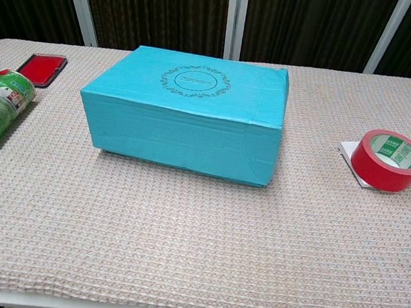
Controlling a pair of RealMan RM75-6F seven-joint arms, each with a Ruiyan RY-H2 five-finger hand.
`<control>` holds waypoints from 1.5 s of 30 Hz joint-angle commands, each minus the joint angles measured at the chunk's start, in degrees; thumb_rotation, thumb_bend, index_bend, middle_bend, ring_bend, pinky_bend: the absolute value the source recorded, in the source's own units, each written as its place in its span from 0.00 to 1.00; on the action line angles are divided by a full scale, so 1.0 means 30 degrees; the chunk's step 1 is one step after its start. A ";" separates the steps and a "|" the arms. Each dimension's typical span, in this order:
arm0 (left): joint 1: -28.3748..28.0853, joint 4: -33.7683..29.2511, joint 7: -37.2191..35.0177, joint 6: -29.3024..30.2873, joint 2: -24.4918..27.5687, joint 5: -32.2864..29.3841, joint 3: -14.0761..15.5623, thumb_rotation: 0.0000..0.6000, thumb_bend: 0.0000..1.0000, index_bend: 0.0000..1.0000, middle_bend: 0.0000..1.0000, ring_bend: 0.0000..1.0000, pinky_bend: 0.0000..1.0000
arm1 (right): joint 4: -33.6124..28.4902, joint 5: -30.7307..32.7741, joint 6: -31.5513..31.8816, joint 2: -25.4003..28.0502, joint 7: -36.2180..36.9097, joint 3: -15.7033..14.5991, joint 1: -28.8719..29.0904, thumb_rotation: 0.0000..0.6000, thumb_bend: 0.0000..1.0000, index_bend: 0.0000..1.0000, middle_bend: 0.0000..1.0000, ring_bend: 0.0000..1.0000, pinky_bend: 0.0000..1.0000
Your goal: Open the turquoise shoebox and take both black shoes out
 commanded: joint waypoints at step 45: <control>0.0429 -0.0347 -0.0069 -0.0110 0.0305 -0.0976 0.0024 1.00 0.02 0.22 0.16 0.08 0.17 | 2.3432 -0.3104 -0.4179 -1.6594 0.0642 -0.0125 1.3198 1.00 0.38 0.27 0.23 0.00 0.00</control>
